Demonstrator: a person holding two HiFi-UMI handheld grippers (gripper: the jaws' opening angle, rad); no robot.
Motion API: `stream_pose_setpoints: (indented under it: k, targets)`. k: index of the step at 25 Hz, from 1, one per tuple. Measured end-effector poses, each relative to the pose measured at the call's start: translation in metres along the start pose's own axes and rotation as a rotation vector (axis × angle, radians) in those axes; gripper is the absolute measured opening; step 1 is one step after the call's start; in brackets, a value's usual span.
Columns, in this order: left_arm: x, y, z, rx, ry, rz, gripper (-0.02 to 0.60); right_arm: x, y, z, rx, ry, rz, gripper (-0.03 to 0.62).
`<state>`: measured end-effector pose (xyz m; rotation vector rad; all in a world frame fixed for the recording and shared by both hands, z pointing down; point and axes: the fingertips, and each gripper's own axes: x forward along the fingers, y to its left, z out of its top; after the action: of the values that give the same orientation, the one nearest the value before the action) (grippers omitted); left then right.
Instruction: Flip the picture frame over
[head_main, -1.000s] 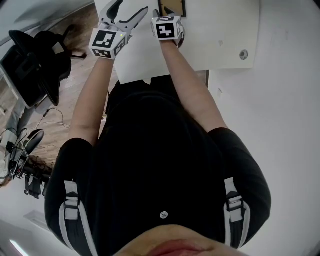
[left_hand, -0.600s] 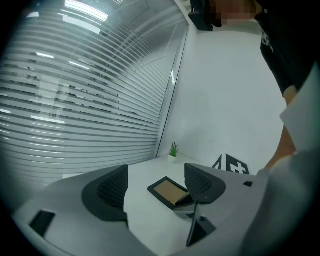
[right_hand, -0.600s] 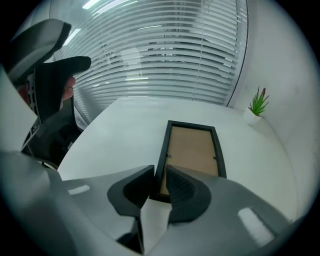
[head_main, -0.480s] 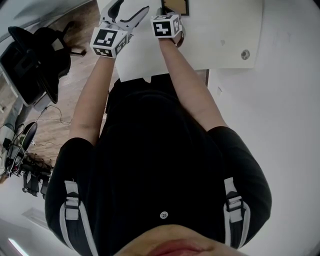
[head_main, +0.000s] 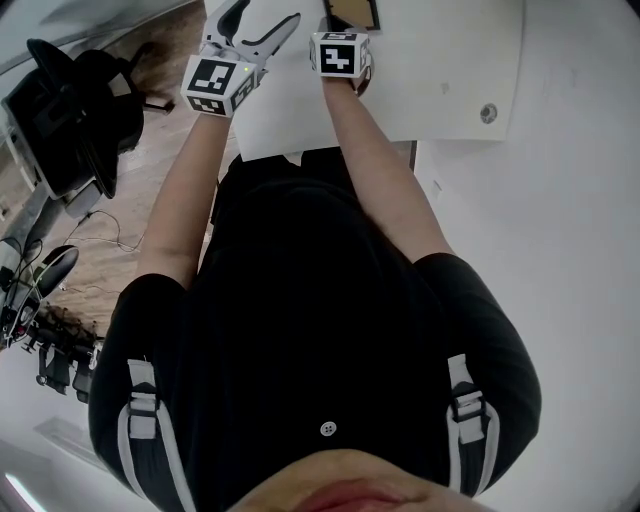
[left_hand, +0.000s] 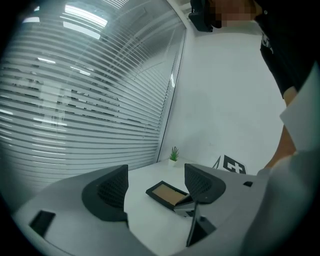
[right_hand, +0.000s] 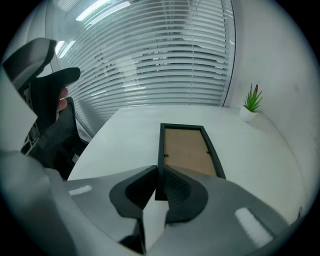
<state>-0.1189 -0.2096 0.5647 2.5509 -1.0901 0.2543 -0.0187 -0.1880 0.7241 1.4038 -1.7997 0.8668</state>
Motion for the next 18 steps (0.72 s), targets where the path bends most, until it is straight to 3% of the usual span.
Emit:
stream_pose_setpoints:
  k: [18]
  targets:
    - [-0.033, -0.021, 0.041, 0.041, -0.069, 0.062, 0.353, -0.067, 0.003, 0.041, 0.054, -0.091, 0.073, 0.049]
